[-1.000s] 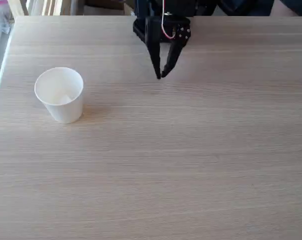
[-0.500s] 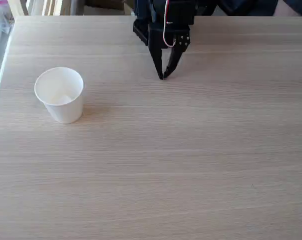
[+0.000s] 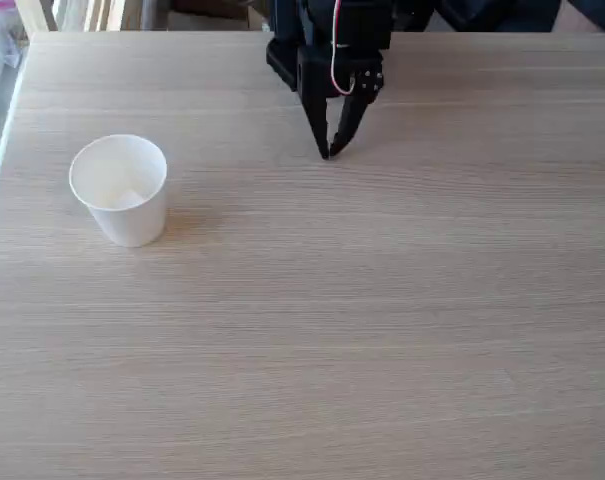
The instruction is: Grasp a block and put it in the bin.
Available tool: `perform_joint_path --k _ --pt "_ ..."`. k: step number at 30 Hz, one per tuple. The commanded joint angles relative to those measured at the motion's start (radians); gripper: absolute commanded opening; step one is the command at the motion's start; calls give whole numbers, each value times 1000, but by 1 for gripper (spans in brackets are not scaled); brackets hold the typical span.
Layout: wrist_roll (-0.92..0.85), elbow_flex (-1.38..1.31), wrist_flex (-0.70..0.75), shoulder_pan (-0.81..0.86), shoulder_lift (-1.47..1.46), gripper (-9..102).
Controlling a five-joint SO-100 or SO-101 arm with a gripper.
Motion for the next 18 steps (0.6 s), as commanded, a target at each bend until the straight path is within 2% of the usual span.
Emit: perform_joint_path --k 1,18 --pt "-6 12 0 5 6 2" --pt "-6 12 0 5 6 3"
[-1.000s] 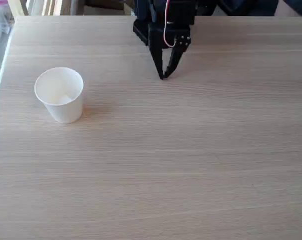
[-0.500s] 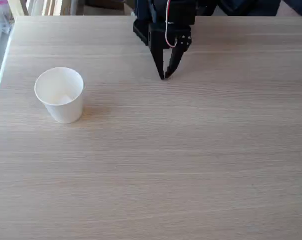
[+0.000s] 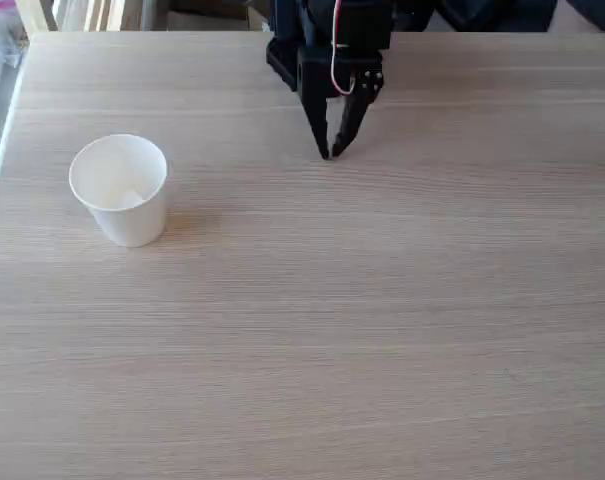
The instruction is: Grasp a block and put it in the bin.
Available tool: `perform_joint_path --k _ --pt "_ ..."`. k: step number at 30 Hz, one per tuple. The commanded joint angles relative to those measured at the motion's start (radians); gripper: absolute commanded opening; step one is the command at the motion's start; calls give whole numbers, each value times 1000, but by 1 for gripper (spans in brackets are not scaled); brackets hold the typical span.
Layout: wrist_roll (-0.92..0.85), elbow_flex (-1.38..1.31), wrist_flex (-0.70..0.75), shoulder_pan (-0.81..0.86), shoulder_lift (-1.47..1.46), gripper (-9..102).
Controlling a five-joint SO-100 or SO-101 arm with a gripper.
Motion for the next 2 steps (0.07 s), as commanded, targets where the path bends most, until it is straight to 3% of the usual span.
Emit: perform_joint_path --k 1,2 --pt "-6 12 0 5 6 3" --pt "-6 12 0 5 6 4"
